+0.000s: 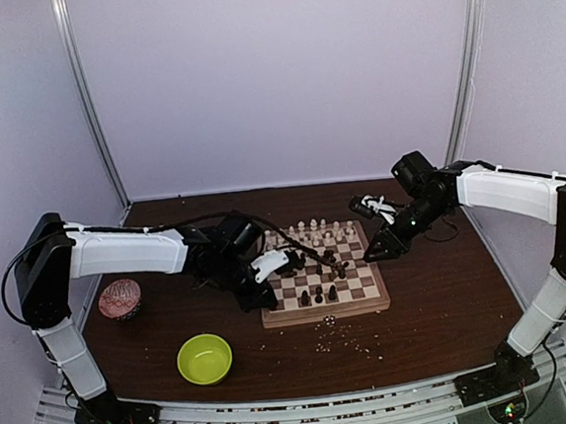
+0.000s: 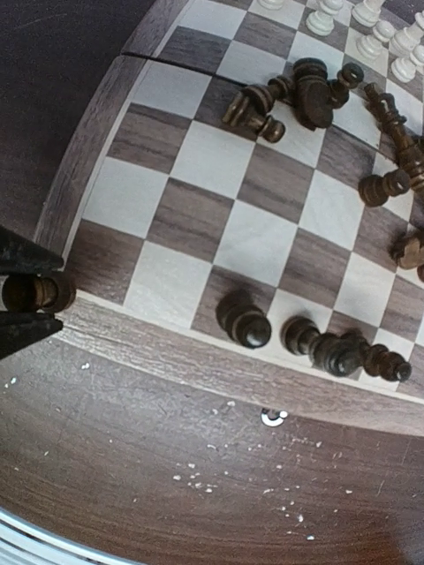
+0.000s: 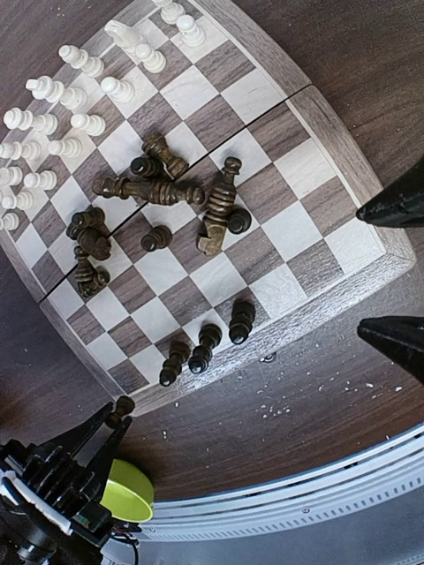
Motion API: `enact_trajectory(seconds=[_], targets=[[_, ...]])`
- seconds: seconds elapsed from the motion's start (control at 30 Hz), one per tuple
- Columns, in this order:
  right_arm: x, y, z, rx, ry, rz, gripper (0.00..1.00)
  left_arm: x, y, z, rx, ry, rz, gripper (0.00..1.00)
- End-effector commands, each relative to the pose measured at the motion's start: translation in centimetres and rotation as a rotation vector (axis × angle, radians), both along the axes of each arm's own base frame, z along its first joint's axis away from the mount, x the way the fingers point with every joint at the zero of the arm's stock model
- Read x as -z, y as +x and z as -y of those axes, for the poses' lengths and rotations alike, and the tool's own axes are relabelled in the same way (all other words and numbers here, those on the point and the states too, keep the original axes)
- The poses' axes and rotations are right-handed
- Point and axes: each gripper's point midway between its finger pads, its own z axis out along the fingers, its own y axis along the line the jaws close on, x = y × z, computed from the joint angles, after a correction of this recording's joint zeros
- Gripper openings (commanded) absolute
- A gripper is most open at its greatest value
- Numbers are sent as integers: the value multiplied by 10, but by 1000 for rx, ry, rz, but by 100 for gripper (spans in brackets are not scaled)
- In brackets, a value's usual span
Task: Set up the chess pieces on the board
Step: Place the rook at h8.
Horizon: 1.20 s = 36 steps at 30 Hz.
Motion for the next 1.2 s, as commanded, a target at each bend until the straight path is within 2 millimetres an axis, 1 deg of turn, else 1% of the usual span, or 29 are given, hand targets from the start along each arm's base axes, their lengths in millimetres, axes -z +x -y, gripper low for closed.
enact_trajectory(seconds=[0.0, 0.13, 0.3, 0.6, 0.83, 0.9, 1.0, 1.17], targets=[[2, 2, -1, 4, 8, -6, 36, -10, 1, 11, 23, -49, 33, 4], [2, 2, 0, 4, 6, -4, 36, -5, 6, 15, 14, -51, 36, 6], [3, 0, 2, 5, 0, 0, 36, 2, 15, 15, -17, -26, 55, 7], [6, -1, 2, 2, -2, -4, 36, 10, 22, 17, -42, -8, 58, 10], [7, -2, 1, -3, 0, -8, 36, 13, 22, 14, -50, 5, 58, 19], [7, -2, 2, -4, 1, -9, 36, 11, 22, 14, -50, 3, 60, 22], [7, -2, 1, -8, 2, -10, 36, 0, 22, 15, -48, -17, 74, 28], [7, -3, 1, -11, 0, -12, 36, -36, 29, 23, -48, -77, 122, 35]])
